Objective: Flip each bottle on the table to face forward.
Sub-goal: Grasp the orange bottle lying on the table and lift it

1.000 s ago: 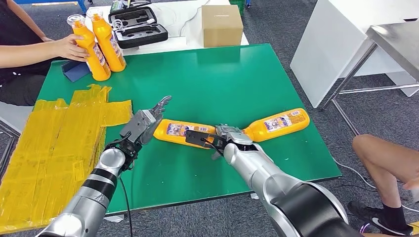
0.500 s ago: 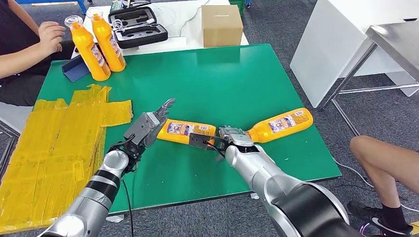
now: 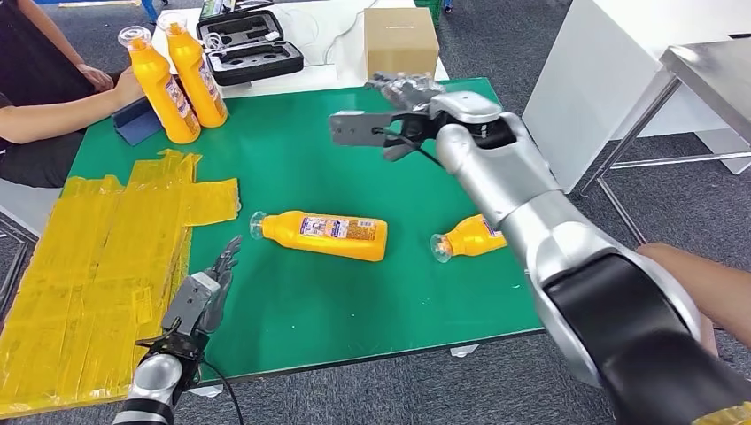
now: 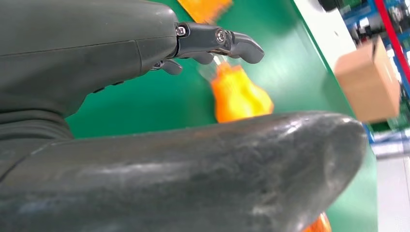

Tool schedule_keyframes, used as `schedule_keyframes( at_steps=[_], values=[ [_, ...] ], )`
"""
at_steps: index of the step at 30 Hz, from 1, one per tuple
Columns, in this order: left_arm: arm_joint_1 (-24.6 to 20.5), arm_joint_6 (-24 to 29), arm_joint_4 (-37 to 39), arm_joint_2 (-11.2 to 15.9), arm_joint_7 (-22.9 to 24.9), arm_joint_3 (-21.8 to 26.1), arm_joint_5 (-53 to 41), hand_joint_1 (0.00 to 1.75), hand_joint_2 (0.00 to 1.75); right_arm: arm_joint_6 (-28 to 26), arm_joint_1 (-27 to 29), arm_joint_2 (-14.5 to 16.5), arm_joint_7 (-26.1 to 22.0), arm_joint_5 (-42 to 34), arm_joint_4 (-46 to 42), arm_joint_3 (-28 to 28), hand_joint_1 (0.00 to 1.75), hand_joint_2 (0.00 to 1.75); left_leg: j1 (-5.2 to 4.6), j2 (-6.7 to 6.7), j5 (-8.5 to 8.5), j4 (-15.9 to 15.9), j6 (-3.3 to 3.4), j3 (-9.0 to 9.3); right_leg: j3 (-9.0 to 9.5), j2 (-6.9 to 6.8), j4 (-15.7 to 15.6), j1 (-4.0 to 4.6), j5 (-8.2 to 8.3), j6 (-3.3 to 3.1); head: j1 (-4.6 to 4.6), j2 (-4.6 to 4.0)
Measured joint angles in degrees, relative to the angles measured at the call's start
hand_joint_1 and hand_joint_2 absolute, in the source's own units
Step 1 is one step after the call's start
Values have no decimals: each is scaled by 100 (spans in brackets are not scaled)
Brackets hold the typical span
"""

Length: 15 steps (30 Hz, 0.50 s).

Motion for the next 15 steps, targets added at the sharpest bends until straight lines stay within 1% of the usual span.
schedule_keyframes(
  at_steps=[3, 5, 7, 9, 12, 15],
  values=[
    [268, -49, -332, 9, 39, 242, -49, 0, 0, -231, 384, -780, 12, -354, -1069, 136, 0, 175, -4, -32, -4, 0, 6, -2, 17, -23, -7, -4, -5, 13, 1, 0],
    [379, -74, -495, 19, 60, 343, -61, 0, 0, -241, 670, -1254, 28, -575, -1626, 199, 0, 175, -10, -39, -7, 1, 11, -2, 18, -25, -8, -9, -2, 17, -1, 0],
    [445, -80, -620, 27, 65, 401, -62, 0, 0, -1, 896, -1708, 27, -1019, -2072, 275, 0, 175, -14, -36, -10, 2, 14, 0, 14, -23, -10, -14, 1, 20, -4, 0],
    [483, -83, -711, 34, 67, 436, -62, 0, 0, 394, 1039, -2274, 4, -1677, -2464, 372, 0, 175, -15, -42, -7, 5, 20, -1, 14, -31, -11, -14, 1, 23, -4, 0],
    [552, -81, -791, 60, 80, 485, -58, 0, 0, 869, 1136, -3287, -8, -2648, -3066, 520, 0, 175, -15, -67, -2, 5, 29, -11, 19, -58, -11, -14, -2, 26, -2, 0],
    [584, -78, -826, 99, 98, 530, -43, 0, 0, 1093, 1211, -4268, 67, -3329, -3666, 664, 0, 175, -15, -76, -14, 4, 35, -17, 19, -62, -11, -14, -4, 30, -3, 0]
  ],
)
